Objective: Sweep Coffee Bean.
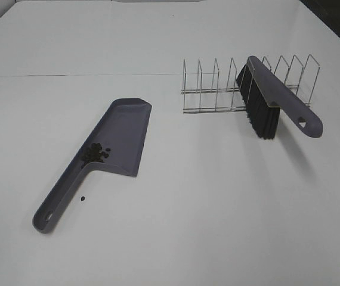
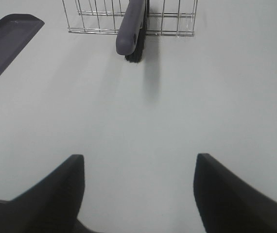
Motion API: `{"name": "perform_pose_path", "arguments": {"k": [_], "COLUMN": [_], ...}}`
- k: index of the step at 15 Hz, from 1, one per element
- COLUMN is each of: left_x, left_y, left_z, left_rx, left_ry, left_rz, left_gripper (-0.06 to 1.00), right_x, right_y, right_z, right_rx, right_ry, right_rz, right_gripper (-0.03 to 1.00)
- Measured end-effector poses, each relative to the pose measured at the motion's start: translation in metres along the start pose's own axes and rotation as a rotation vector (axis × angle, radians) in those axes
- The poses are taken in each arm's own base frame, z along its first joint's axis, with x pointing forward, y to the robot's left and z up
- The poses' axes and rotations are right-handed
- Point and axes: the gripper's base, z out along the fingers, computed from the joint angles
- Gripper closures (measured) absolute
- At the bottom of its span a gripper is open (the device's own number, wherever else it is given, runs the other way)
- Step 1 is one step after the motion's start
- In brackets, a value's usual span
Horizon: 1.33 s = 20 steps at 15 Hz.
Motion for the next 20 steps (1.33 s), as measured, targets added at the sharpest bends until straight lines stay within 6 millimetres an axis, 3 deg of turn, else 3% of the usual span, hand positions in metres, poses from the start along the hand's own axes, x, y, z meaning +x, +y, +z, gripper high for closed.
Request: {"name": "perform_pose_path", "arguments": {"k": [20], "left_x": [-0.0001], "left_y": [-0.0003], "left_z": [0.0002], "left_rx": [-0.031], "left_ry": [0.002], "left_rz": [-0.016], "left_gripper": [0.43], "right_x": [0.0], "right_y": [0.0], "right_z": [0.0], "right_rx": [0.0], "right_ry": [0.0], "right_rz": [0.0], "right_gripper": [0.41]}}
